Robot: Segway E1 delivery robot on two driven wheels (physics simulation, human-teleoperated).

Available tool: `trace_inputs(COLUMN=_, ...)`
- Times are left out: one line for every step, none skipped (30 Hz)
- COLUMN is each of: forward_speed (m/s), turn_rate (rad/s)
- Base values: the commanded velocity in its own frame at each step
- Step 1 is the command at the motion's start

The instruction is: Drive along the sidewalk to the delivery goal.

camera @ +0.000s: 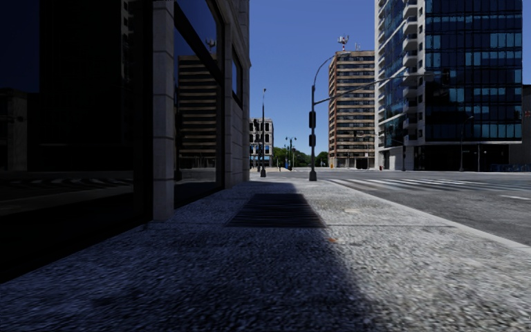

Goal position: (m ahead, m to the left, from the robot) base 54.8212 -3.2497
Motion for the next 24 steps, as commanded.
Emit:
trace_inputs(forward_speed=2.00, turn_rate=0.00)
trace_inputs(forward_speed=2.00, turn_rate=0.00)
trace_inputs(forward_speed=2.00, turn_rate=0.00)
trace_inputs(forward_speed=2.00, turn_rate=0.00)
trace_inputs(forward_speed=2.00, turn_rate=0.00)
trace_inputs(forward_speed=2.00, turn_rate=0.00)
trace_inputs(forward_speed=2.00, turn_rate=0.00)
trace_inputs(forward_speed=2.00, turn_rate=0.00)
trace_inputs(forward_speed=2.00, turn_rate=0.00)
trace_inputs(forward_speed=2.00, turn_rate=0.00)
trace_inputs(forward_speed=2.00, turn_rate=0.00)
trace_inputs(forward_speed=2.00, turn_rate=0.00)
trace_inputs(forward_speed=2.00, turn_rate=0.00)
trace_inputs(forward_speed=2.00, turn_rate=0.00)
trace_inputs(forward_speed=2.00, turn_rate=0.00)
trace_inputs(forward_speed=2.00, turn_rate=0.00)
trace_inputs(forward_speed=2.00, turn_rate=0.00)
trace_inputs(forward_speed=2.00, turn_rate=0.00)
trace_inputs(forward_speed=2.00, turn_rate=0.00)
trace_inputs(forward_speed=2.00, turn_rate=0.00)
trace_inputs(forward_speed=2.00, turn_rate=0.00)
trace_inputs(forward_speed=2.00, turn_rate=0.00)
trace_inputs(forward_speed=2.00, turn_rate=0.00)
trace_inputs(forward_speed=2.00, turn_rate=0.00)
